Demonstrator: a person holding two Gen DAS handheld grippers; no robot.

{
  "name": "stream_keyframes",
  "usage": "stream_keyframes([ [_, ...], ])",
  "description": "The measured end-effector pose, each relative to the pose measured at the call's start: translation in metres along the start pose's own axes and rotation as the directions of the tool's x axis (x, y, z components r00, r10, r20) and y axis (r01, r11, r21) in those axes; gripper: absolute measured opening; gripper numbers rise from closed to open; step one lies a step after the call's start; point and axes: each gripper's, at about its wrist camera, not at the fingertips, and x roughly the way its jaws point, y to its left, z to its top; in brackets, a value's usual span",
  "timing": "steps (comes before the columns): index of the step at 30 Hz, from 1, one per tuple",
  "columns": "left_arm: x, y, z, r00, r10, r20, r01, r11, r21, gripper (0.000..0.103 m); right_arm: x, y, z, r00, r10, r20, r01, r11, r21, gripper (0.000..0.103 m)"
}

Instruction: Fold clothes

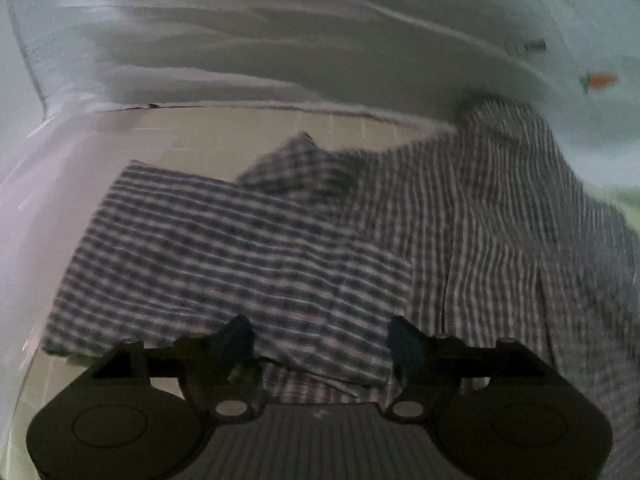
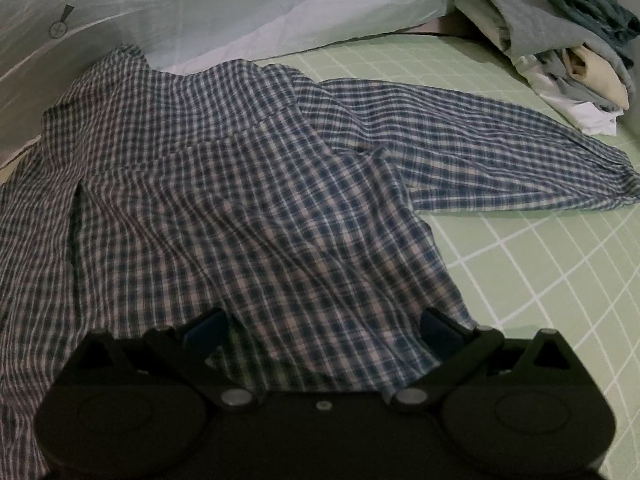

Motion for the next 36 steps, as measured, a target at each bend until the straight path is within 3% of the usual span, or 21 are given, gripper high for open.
stream_keyframes([
  [3,0.008,-0.006,-0.005,0.999,0.034,-0.005,-0.034,0.998,0.045,0.079,0.0,0.0,0.0,1.0,-0.002,0.007,0.002,1.0,0.003,0.103],
  [4,0.007,-0.007,-0.006,0.999,0.045,0.003,-0.046,0.998,0.054,0.074,0.0,0.0,-0.001,1.0,-0.001,0.008,0.001,1.0,0.003,0.103],
  [5,0.006,-0.005,-0.007,0.998,0.059,0.012,-0.06,0.997,0.046,0.058,0.0,0.0,-0.001,1.0,-0.001,0.01,0.001,1.0,0.003,0.103],
  [6,0.003,-0.002,-0.006,0.997,0.077,0.022,-0.077,0.997,0.03,0.049,0.0,-0.001,-0.001,1.0,0.0,0.011,0.0,1.0,0.002,0.103],
  [7,0.0,0.004,-0.005,0.996,0.08,0.027,-0.08,0.997,-0.004,0.032,0.0,-0.001,-0.001,1.0,0.0,0.011,0.0,1.0,0.002,0.103],
  [11,-0.022,0.05,0.002,0.996,0.057,0.066,-0.041,0.973,-0.226,0.023,0.0,0.0,-0.001,1.0,0.0,0.013,0.0,1.0,0.002,0.103],
  [14,-0.047,0.09,0.007,0.985,0.116,0.126,-0.063,0.929,-0.365,0.023,0.0,-0.001,-0.001,1.0,0.001,0.014,-0.001,1.0,0.001,0.103],
  [17,-0.07,0.136,0.005,0.958,0.24,0.158,-0.136,0.863,-0.487,0.023,0.0,0.0,-0.001,1.0,0.001,0.016,-0.001,1.0,0.001,0.103],
  [20,-0.082,0.185,-0.006,0.929,0.344,0.135,-0.201,0.776,-0.597,0.023,0.0,0.0,-0.002,1.0,0.001,0.017,-0.001,1.0,0.001,0.103],
  [25,-0.089,0.243,-0.03,0.91,0.409,0.065,-0.246,0.661,-0.709,0.022,0.001,0.0,-0.001,1.0,0.003,0.014,-0.003,1.0,-0.002,0.103],
  [31,-0.093,0.273,-0.048,0.906,0.42,0.048,-0.236,0.598,-0.766,0.022,0.001,0.0,-0.001,1.0,-0.001,0.012,0.001,1.0,0.002,0.103],
  [36,-0.09,0.283,-0.063,0.902,0.429,-0.047,-0.302,0.549,-0.78,0.028,0.002,-0.002,0.002,1.0,0.001,0.0,-0.001,1.0,0.001,0.103],
])
